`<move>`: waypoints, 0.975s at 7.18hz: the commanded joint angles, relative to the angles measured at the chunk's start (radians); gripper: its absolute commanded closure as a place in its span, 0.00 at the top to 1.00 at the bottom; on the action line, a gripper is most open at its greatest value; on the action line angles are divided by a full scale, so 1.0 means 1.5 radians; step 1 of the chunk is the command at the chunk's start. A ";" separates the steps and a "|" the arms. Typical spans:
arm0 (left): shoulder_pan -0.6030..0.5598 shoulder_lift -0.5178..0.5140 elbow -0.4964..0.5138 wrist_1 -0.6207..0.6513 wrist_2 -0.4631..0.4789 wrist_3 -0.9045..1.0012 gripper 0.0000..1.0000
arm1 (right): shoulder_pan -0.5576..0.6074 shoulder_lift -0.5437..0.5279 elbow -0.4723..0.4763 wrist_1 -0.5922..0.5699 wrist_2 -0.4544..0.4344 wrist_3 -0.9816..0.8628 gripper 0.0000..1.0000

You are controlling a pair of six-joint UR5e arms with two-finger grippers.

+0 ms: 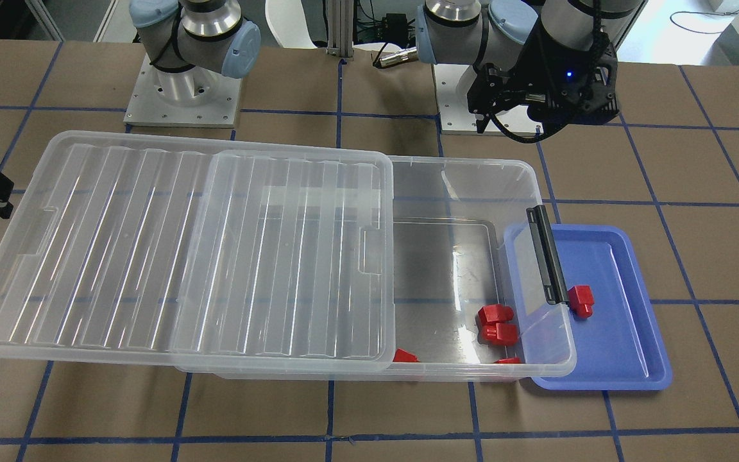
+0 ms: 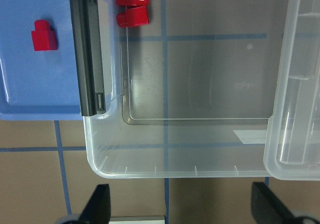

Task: Place red block in blue tray from box

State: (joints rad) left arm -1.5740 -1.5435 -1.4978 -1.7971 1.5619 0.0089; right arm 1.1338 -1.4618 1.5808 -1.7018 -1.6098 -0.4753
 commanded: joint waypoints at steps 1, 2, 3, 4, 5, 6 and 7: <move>0.004 0.011 -0.019 -0.012 0.006 0.003 1.00 | -0.086 0.002 0.050 -0.050 0.003 -0.095 1.00; 0.005 0.014 -0.021 -0.010 0.003 0.007 1.00 | -0.108 0.002 0.095 -0.093 0.026 -0.125 1.00; 0.005 0.015 -0.021 -0.001 0.000 0.007 1.00 | -0.113 -0.001 0.127 -0.131 0.027 -0.129 1.00; 0.008 0.017 -0.021 -0.001 0.003 0.009 1.00 | -0.113 -0.001 0.142 -0.133 0.027 -0.128 1.00; 0.009 0.015 -0.021 0.007 0.002 0.008 1.00 | -0.113 -0.002 0.157 -0.134 0.027 -0.124 1.00; 0.010 0.015 -0.021 0.012 0.003 0.008 1.00 | -0.112 -0.008 0.162 -0.133 0.027 -0.111 1.00; 0.014 0.015 -0.021 0.012 0.003 0.008 1.00 | -0.108 -0.009 0.164 -0.132 0.028 -0.101 1.00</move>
State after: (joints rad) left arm -1.5579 -1.5214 -1.5293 -1.7833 1.5657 0.0215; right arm 0.9677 -1.4713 1.8178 -1.8993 -1.5690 -0.6446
